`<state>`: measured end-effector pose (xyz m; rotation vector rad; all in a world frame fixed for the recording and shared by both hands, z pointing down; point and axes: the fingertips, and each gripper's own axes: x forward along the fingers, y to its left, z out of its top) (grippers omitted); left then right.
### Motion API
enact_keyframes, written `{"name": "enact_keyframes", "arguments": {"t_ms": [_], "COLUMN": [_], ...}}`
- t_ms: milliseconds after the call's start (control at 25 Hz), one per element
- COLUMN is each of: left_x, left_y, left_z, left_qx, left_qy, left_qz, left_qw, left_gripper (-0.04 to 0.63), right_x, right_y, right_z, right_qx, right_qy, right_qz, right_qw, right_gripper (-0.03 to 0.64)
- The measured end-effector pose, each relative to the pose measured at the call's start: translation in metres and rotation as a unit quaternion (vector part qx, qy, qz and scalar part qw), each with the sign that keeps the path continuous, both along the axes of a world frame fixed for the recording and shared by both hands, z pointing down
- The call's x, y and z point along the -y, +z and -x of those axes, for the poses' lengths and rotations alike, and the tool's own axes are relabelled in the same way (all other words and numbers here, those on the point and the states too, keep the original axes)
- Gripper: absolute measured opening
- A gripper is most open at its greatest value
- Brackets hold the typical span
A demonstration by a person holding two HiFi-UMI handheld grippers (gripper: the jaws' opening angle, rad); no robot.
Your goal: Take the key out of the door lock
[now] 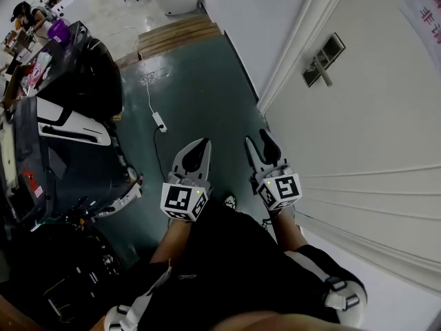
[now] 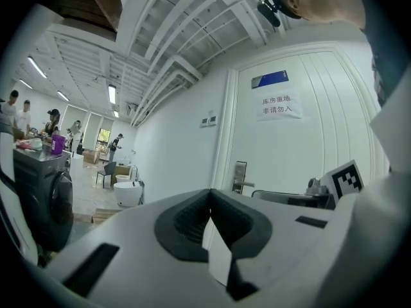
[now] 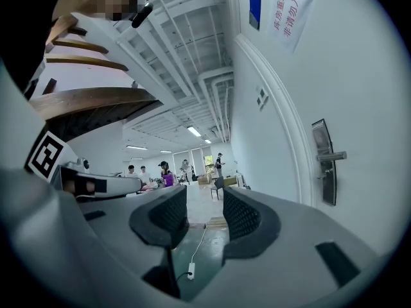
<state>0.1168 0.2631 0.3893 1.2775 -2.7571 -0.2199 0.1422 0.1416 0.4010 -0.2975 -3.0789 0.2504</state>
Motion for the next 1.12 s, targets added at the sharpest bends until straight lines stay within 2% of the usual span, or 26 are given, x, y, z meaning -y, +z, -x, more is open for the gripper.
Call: {"name": "enact_keyframes", "arguments": {"t_ms": [240, 520, 720, 840, 1120], "left_x": [0.031, 0.065, 0.084, 0.096, 0.148], "left_y": [-0.001, -0.013, -0.011, 0.000, 0.025], "left_z": [0.060, 0.154, 0.208, 0.229, 0.253], "left_qx": [0.006, 0.023, 0.012, -0.002, -0.026], "left_qy": [0.039, 0.101, 0.143, 0.178, 0.265], "left_qz": [-0.005, 0.007, 0.010, 0.015, 0.032], "left_qw": [0.9992, 0.9946, 0.9896, 0.9840, 0.9634], "left_gripper": [0.023, 0.023, 0.023, 0.023, 0.023], "right_x": [0.023, 0.052, 0.073, 0.082, 0.121], "right_y": [0.002, -0.006, -0.003, 0.004, 0.024], "right_z": [0.051, 0.131, 0.169, 0.182, 0.187], "right_qx": [0.003, 0.005, -0.009, -0.022, -0.044], "right_qy": [0.029, 0.085, 0.136, 0.170, 0.252], "right_qz": [-0.011, -0.018, -0.010, -0.010, 0.014], "right_qw": [1.000, 0.996, 0.991, 0.985, 0.967], "right_gripper": [0.179, 0.189, 0.200, 0.210, 0.236]}}
